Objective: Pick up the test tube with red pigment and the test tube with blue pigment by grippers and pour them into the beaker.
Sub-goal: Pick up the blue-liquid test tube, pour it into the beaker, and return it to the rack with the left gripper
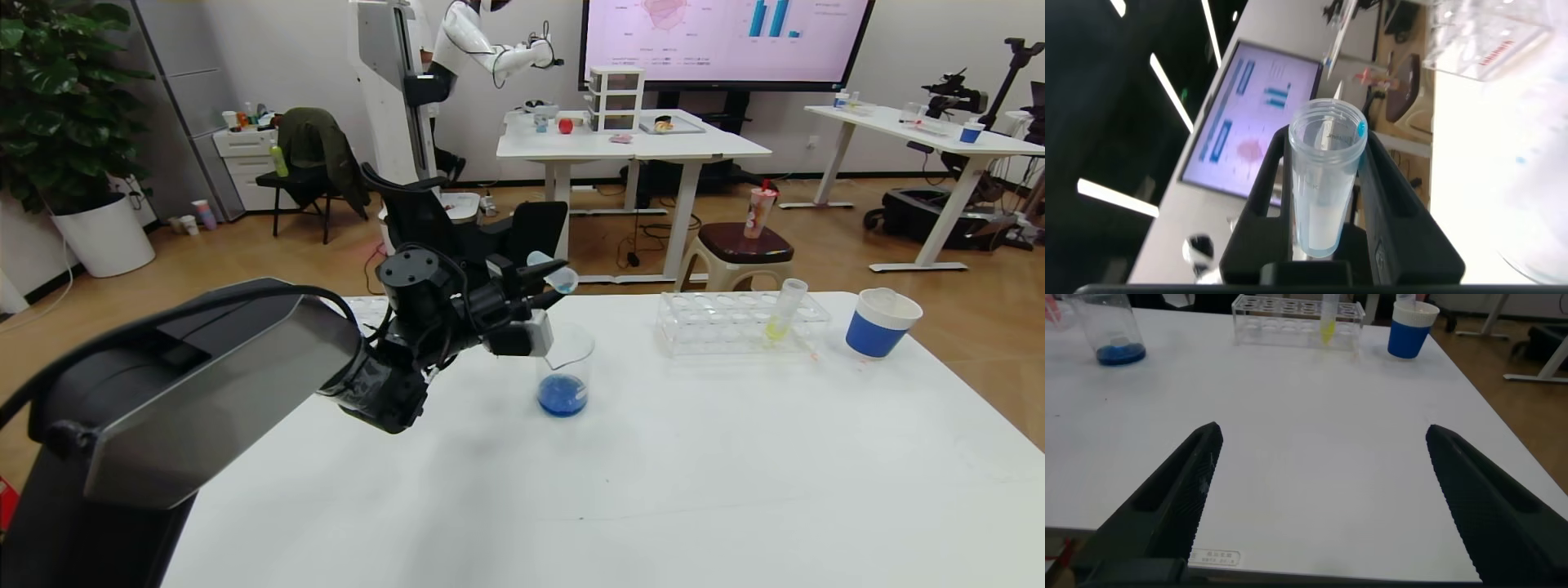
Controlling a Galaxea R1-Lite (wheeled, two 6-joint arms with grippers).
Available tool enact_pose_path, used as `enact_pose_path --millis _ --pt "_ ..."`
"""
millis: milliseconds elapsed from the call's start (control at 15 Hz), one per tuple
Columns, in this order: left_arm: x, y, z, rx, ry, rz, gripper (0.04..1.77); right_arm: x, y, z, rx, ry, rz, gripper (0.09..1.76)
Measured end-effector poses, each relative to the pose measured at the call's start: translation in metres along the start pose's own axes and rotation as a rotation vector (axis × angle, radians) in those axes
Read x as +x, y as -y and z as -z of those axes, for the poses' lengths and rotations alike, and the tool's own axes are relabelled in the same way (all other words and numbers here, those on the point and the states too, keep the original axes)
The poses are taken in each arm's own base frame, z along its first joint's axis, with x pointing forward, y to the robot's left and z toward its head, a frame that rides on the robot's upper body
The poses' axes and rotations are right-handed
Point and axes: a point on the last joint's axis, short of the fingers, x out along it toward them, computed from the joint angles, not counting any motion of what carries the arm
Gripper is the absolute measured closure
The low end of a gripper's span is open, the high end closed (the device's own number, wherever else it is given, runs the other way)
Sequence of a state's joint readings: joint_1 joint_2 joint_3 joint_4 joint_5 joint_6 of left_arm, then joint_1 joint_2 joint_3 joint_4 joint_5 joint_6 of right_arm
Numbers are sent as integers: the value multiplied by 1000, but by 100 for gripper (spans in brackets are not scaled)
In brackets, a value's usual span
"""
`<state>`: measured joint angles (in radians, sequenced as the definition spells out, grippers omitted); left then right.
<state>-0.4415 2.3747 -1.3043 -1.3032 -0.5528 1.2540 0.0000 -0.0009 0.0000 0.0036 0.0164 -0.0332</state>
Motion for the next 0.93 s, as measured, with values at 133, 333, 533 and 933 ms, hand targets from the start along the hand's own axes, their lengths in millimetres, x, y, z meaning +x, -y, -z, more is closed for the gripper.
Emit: enact_pose_path --millis 133,333,533,933 --pt "2 -15 -14 -216 -164 -161 130 0 0 0 0 0 0 11" --pt "5 -33 -32 -515 -344 -367 130 0 0 0 0 0 0 11" --pt "6 -46 -36 -829 -534 -585 130 0 0 0 0 0 0 11" --pt "3 -49 -55 -1170 -684 -705 130 0 0 0 0 0 0 11"
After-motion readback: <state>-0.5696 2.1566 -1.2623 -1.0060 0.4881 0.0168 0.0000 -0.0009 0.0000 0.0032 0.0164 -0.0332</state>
